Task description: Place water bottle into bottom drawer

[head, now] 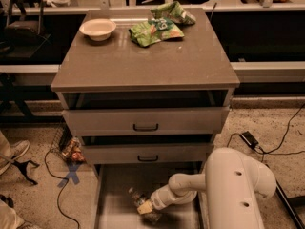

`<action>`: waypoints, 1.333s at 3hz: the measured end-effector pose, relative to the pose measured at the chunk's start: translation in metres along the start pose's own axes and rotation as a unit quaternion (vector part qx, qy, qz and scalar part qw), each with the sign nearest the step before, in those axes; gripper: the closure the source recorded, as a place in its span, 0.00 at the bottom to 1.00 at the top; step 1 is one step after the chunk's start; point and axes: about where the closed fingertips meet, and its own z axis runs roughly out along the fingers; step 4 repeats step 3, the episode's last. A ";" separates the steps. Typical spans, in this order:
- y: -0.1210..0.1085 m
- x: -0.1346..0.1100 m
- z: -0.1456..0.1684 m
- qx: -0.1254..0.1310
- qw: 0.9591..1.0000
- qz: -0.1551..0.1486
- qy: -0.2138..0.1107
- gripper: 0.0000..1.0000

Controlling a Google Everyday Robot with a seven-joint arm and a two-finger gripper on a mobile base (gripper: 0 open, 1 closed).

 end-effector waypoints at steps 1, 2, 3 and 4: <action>-0.003 0.012 0.004 0.000 1.000 0.015 -0.002 0.00; -0.010 0.016 -0.029 0.019 0.999 0.021 -0.027 0.00; -0.022 0.012 -0.126 0.060 0.993 0.012 -0.097 0.00; -0.022 0.012 -0.126 0.060 0.993 0.012 -0.097 0.00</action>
Offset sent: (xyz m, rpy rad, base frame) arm 0.0080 -0.1154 0.0542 0.0003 -0.0960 -0.2151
